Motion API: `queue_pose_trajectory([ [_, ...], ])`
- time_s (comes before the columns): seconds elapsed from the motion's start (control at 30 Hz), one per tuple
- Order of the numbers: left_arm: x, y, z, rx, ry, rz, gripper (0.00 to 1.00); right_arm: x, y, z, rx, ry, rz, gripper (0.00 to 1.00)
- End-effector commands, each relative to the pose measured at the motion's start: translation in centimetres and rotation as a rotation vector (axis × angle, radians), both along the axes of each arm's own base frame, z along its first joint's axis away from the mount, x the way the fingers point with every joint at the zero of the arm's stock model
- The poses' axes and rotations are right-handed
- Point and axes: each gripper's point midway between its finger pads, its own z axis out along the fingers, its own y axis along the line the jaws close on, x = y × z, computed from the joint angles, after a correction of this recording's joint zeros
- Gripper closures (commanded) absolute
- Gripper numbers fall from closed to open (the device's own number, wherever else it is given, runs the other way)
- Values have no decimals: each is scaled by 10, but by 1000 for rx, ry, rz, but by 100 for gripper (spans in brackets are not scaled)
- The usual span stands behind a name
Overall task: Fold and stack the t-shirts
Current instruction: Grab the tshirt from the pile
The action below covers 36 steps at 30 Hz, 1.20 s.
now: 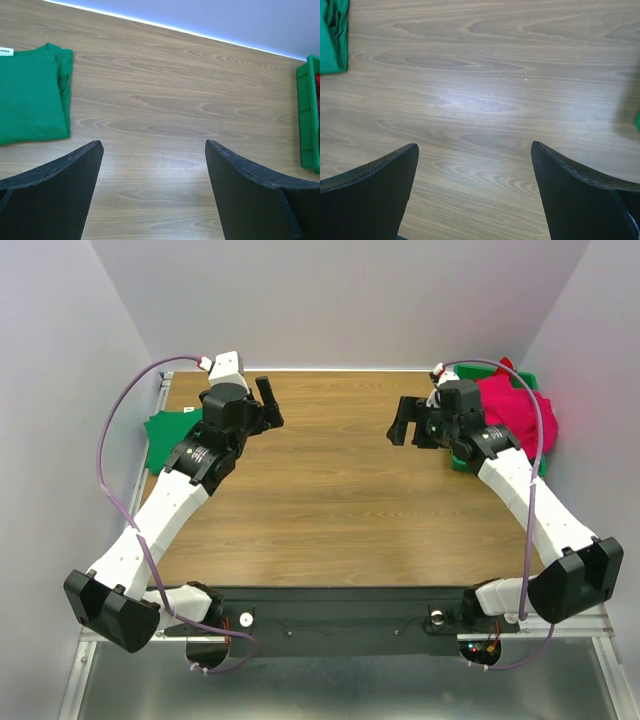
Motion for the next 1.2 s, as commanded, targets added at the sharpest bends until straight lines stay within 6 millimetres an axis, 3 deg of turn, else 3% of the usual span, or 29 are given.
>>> queue_pose_trajectory([
  [0.0, 4, 10, 20, -18, -60, 55, 4, 13, -23, 33, -40, -129, -128, 0],
  [0.3, 13, 11, 18, -40, -72, 100, 3, 25, -48, 44, -189, -193, -186, 0],
  [0.53, 20, -2, 16, -33, -76, 39, 3, 35, -89, 63, -290, -243, -376, 0],
  [0.63, 25, -3, 17, 4, -83, 25, 2, 48, -118, 65, -314, -233, -453, 0],
  [0.77, 26, -6, 22, -7, -100, 12, 1, 67, -191, 72, -256, -211, -615, 0],
  [0.87, 26, -11, 21, -23, -104, -10, 1, 83, -219, 79, -250, -215, -673, 0],
  [0.93, 27, -14, 16, -20, -96, -26, 1, 97, -236, 72, -277, -193, -712, 0],
  [1.17, 24, -13, 7, -21, -67, -33, 1, 150, -263, 35, -306, -122, -762, 0],
])
